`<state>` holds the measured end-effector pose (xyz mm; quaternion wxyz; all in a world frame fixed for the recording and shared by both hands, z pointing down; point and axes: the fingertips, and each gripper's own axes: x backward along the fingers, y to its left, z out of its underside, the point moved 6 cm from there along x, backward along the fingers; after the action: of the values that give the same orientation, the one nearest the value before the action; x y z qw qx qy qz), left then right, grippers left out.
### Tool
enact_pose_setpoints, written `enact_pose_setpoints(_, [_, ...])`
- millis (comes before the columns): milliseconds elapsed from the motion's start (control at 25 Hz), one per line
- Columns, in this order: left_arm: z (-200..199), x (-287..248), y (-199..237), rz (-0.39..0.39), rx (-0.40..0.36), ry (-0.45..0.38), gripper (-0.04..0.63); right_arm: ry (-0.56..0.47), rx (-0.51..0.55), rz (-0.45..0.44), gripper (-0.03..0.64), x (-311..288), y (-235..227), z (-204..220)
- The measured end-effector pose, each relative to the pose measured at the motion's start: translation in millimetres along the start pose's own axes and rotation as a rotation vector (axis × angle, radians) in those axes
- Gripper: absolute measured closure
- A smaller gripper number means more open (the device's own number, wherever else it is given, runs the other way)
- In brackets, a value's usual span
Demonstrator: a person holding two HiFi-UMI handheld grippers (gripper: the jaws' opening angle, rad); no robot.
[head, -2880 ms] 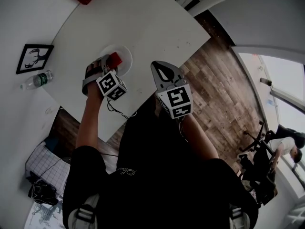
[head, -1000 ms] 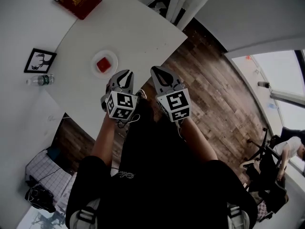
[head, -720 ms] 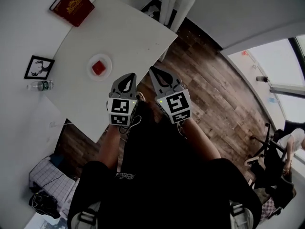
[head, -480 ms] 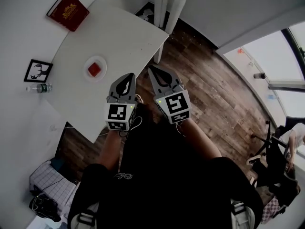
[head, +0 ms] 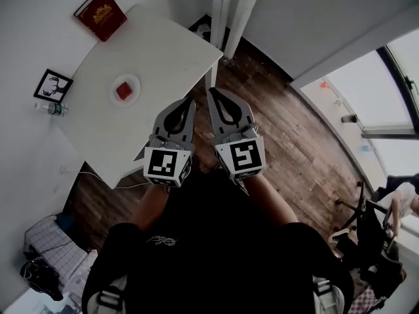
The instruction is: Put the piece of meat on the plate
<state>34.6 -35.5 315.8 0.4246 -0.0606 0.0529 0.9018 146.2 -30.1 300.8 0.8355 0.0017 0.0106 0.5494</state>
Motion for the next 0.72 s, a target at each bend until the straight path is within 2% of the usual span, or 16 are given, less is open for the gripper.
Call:
enact_pose_setpoints(80, [-5, 4, -10, -0.014, 0.012, -0.026, 0.592, -0.011, 0.007, 0.009, 0.595, 11, -5, -4])
enact_pose_setpoints(320, [-16, 3, -40, -0.004, -0.022, -0.074, 0.592, -0.025, 0.012, 0.041, 0.595, 39, -17, -17])
enact_pose_setpoints(560, [-15, 4, -59, 0.011, -0.038, -0.077, 0.592, -0.027, 0.042, 0.066, 0.595, 58, -26, -12])
enact_pose_setpoints(720, [-19, 1, -63, 0.017, -0.057, -0.086, 0.592, -0.037, 0.026, 0.084, 0.595, 64, -30, -15])
